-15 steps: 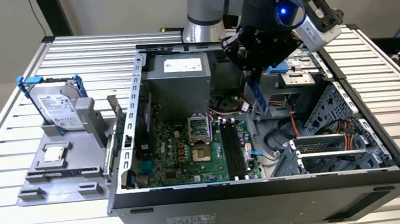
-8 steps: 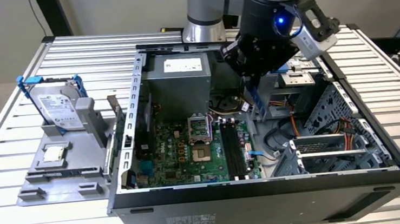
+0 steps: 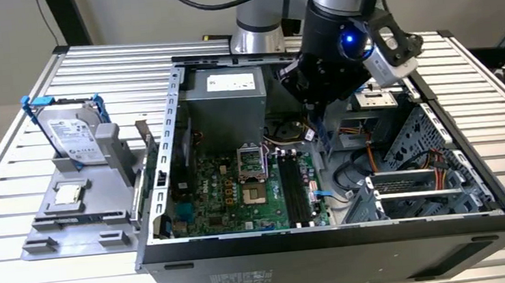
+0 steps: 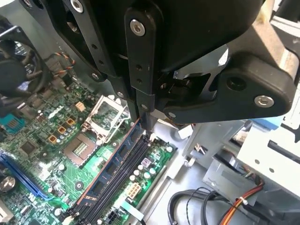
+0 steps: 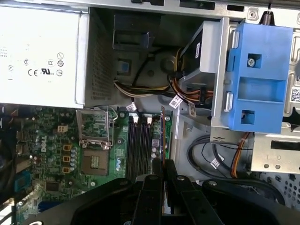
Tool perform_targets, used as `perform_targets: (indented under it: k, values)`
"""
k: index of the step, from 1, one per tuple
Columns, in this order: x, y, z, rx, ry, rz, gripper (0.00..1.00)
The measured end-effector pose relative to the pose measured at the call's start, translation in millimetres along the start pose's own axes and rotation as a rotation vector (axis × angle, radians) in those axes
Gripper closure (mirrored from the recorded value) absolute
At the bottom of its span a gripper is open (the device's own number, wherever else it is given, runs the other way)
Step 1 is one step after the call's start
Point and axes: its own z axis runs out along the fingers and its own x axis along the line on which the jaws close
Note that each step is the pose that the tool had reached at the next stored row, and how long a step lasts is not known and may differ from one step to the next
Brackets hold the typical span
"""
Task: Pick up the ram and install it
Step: 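Insert the ram into the slot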
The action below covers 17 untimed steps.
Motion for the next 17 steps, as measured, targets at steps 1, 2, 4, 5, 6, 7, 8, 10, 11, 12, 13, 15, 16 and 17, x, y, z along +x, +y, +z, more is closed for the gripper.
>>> perform_targets:
  k: [1, 2, 4, 5, 6, 7, 8, 10, 11, 12, 13, 15, 16, 17]
  values:
    - [0.0, -0.1, 1.8, 0.0004, -0.0003, 0.014, 1.00]
    - [0.1, -0.1, 3.7, 0.0008, -0.0005, 0.028, 1.00]
    - [0.2, -0.3, 7.3, 0.0013, -0.0008, 0.046, 1.00]
    - [0.2, -0.4, 9.3, 0.0012, -0.0009, 0.050, 1.00]
    - [0.3, -0.4, 11.1, 0.0013, -0.0010, 0.053, 1.00]
    - [0.3, -0.5, 12.8, 0.0014, -0.0010, 0.055, 1.00]
    - [0.4, -0.6, 14.7, 0.0015, -0.0010, 0.056, 1.00]
    - [0.5, -0.8, 18.3, 0.0016, -0.0010, 0.058, 1.00]
    - [0.6, -1.8, 20.1, 0.0014, -0.0011, 0.058, 1.00]
    - [0.7, -2.6, 21.8, 0.0014, -0.0011, 0.058, 1.00]
    - [0.7, -3.6, 23.8, 0.0015, -0.0011, 0.058, 1.00]
    - [0.8, -4.6, 26.2, 0.0014, -0.0008, 0.059, 1.00]
    - [0.8, -4.6, 26.0, 0.0016, -0.0004, 0.059, 1.00]
    - [0.8, -4.7, 26.1, 0.0015, -0.0002, 0.059, 1.00]
